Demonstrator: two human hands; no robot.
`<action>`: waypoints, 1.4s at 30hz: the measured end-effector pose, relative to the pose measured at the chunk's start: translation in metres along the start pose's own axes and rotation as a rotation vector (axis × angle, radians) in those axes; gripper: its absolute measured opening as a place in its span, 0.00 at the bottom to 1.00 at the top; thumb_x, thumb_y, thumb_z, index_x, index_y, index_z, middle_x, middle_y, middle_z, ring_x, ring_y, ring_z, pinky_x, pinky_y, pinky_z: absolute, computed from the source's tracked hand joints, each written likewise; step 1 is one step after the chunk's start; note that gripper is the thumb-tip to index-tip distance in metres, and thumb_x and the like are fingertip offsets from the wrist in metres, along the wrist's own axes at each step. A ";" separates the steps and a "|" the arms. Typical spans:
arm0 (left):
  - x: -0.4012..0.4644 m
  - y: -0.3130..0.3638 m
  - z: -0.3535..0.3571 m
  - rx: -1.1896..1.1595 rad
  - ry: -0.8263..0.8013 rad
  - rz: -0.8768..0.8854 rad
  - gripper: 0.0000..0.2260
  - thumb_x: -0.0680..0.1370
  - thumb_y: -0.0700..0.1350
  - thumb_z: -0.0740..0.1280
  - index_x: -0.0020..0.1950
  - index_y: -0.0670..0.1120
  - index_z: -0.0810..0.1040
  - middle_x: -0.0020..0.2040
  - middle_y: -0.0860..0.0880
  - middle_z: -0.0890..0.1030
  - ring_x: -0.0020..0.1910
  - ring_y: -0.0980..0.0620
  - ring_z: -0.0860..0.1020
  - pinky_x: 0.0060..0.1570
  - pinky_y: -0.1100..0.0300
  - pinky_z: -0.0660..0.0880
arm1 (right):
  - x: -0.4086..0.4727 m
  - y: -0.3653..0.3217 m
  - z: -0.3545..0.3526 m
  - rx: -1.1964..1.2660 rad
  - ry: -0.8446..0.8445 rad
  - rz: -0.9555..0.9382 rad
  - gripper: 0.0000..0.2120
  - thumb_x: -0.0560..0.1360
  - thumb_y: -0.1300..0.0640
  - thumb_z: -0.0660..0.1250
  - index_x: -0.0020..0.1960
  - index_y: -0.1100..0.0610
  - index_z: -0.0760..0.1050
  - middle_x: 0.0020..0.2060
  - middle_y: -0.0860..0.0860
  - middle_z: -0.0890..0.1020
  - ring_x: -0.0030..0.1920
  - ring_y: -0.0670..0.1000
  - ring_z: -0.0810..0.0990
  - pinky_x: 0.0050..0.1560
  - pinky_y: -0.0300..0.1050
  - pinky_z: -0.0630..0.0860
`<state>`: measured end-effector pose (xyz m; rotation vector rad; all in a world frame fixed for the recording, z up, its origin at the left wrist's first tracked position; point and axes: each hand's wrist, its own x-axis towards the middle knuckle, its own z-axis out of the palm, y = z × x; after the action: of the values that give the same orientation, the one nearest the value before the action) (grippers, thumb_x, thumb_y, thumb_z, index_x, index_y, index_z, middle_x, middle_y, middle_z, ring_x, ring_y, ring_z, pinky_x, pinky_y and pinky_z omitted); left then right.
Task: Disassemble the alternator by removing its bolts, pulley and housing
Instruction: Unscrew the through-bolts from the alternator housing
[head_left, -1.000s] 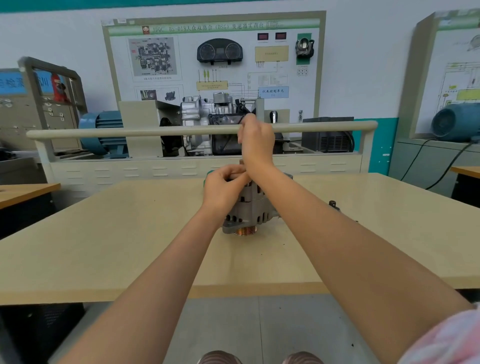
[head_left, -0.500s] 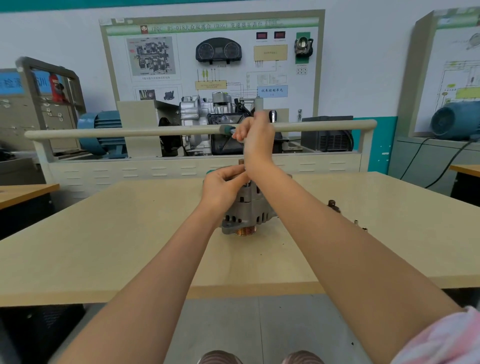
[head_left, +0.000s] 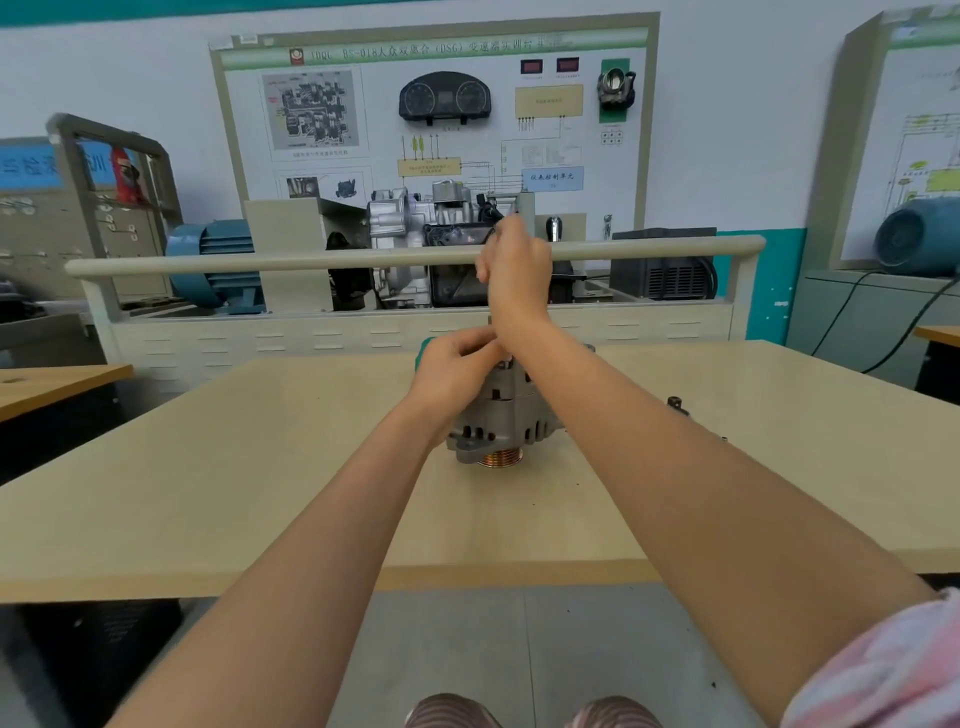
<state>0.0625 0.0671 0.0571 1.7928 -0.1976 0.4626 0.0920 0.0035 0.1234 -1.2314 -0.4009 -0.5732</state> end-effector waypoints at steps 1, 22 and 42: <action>0.000 -0.001 0.000 -0.008 -0.002 0.003 0.07 0.77 0.44 0.66 0.53 0.51 0.83 0.46 0.54 0.84 0.48 0.57 0.80 0.46 0.63 0.75 | 0.005 -0.002 -0.001 0.119 -0.002 0.088 0.24 0.78 0.60 0.53 0.23 0.55 0.59 0.18 0.49 0.62 0.23 0.48 0.62 0.31 0.43 0.66; 0.002 -0.005 0.001 -0.095 0.019 0.023 0.08 0.77 0.45 0.67 0.54 0.49 0.83 0.44 0.57 0.83 0.46 0.60 0.80 0.41 0.68 0.73 | 0.009 0.000 0.001 0.269 -0.052 0.199 0.30 0.79 0.58 0.51 0.18 0.56 0.62 0.15 0.49 0.66 0.20 0.48 0.67 0.39 0.47 0.73; 0.002 -0.002 0.000 -0.123 0.014 0.000 0.05 0.75 0.45 0.70 0.49 0.52 0.82 0.37 0.62 0.82 0.34 0.69 0.79 0.30 0.76 0.71 | 0.014 -0.003 -0.010 0.289 -0.145 0.254 0.24 0.79 0.57 0.51 0.24 0.54 0.58 0.20 0.53 0.61 0.24 0.51 0.63 0.28 0.35 0.72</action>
<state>0.0657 0.0678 0.0559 1.6689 -0.2122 0.4532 0.1010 -0.0099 0.1309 -1.0278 -0.4245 -0.1998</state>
